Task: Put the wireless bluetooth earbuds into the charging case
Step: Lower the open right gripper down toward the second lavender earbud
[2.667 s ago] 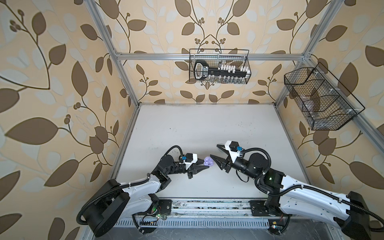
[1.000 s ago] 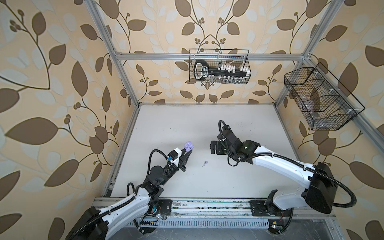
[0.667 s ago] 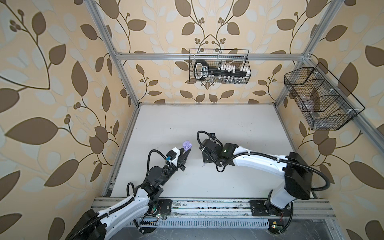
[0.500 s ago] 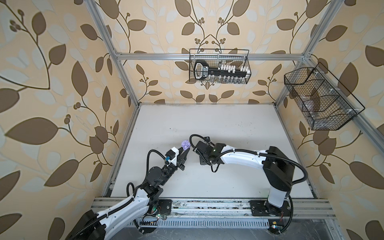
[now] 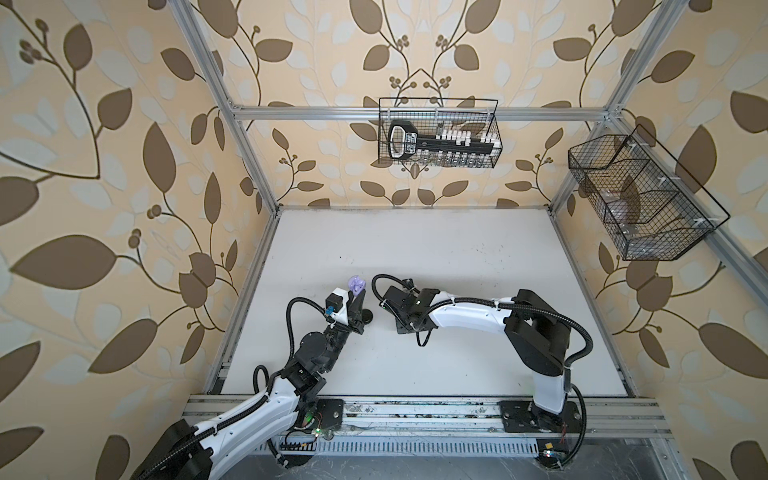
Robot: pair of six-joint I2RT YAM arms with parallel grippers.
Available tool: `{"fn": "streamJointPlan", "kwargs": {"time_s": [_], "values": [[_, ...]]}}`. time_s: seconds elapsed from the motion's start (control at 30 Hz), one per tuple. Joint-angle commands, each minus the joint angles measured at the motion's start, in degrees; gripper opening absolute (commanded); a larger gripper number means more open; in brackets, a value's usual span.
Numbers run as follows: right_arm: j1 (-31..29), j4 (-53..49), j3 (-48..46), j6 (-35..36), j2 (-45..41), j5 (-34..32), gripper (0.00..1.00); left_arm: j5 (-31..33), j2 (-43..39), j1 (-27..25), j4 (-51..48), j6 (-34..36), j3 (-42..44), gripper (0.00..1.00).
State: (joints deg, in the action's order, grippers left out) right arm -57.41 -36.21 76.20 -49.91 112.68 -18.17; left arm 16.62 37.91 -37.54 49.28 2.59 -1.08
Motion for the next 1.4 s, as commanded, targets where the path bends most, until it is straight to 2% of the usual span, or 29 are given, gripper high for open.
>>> {"fn": "streamJointPlan", "kwargs": {"time_s": [0.0, 0.47, 0.73, 0.87, 1.0, 1.37], "values": [[0.0, -0.9, 1.5, -0.8, 2.2, -0.4, 0.46, 2.0, -0.3, -0.5, 0.8, -0.5, -1.2, 0.0], [0.1, -0.9, 0.2, -0.9, 2.6, 1.1, 0.39, 0.5, -0.6, -0.4, -0.4, 0.3, -1.9, 0.0], [0.0, -0.5, -0.6, -1.1, 2.8, 2.1, 0.31, -0.3, -0.9, -0.4, -0.4, 0.6, -1.9, 0.0], [-0.3, -0.7, -0.8, -1.4, 2.8, 2.1, 0.31, -0.8, -1.3, -0.5, -0.4, 0.7, -1.8, 0.0], [-0.4, -1.2, -1.1, -1.8, 2.6, 1.7, 0.36, -1.0, -1.2, -0.5, -0.3, 0.7, -1.8, 0.0], [-0.7, -0.4, -2.9, -2.5, 2.3, 2.0, 0.32, -1.1, -1.3, -0.4, -0.5, 0.8, -1.8, 0.0]]}}
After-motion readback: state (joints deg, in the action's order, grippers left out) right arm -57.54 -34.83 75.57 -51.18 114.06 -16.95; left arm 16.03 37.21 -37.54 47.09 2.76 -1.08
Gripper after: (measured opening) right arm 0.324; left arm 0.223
